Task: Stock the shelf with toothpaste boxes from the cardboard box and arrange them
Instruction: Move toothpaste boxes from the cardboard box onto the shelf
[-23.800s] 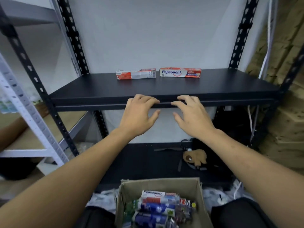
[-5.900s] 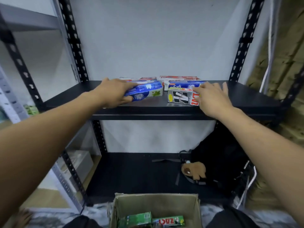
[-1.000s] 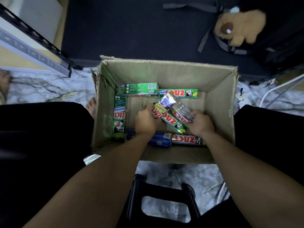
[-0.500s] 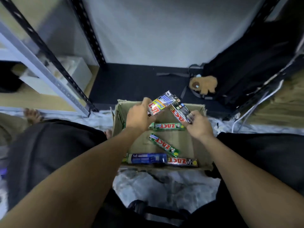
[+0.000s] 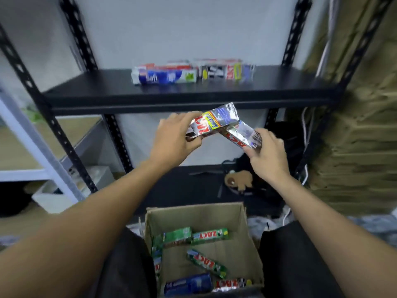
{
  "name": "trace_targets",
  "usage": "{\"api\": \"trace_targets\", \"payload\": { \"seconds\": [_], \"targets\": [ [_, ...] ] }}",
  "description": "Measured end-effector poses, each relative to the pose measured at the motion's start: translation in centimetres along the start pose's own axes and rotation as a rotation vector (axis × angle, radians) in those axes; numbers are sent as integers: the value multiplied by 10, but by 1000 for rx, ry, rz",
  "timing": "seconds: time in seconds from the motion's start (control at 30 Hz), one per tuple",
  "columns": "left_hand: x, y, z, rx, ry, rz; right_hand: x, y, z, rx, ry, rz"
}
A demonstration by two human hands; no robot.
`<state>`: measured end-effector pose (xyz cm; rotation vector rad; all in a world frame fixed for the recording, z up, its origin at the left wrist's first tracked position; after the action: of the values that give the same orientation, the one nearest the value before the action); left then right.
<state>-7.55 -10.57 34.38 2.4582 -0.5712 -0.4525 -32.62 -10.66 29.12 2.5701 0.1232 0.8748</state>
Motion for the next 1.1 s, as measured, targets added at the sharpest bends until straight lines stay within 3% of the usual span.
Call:
{"api": "trace_targets", "payload": {
  "seconds": [0.2, 0.33, 0.53, 0.77, 0.97, 1.1],
  "targets": [
    [-18, 57, -32, -63, 94, 118, 9, 35, -61, -150, -79, -97],
    [-17, 87, -35, -57, 143, 105, 9, 64, -89, -210, -185, -112],
    [-13, 136, -24, 65, 137, 33, -7, 118, -113, -168, -276, 104],
    [-20, 184, 12, 344, 135, -1, -22, 164, -118, -176, -319, 349],
    [-14, 216, 26, 436, 261, -4, -27, 189, -105, -188, -370, 337],
    [-2, 219, 37, 337, 172, 10, -26, 214, -97, -27, -371, 320]
  ]
}}
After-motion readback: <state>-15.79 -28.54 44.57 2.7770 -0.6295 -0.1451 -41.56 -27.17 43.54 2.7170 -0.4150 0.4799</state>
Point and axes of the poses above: each hand's wrist, its own y-axis towards the middle knuckle, its own z-axis out of the palm, x = y × z, the point moved 2 cm from there along y, towards the middle knuckle, and after that the axes turned 7 degrees about x, right-handed, at the moved point
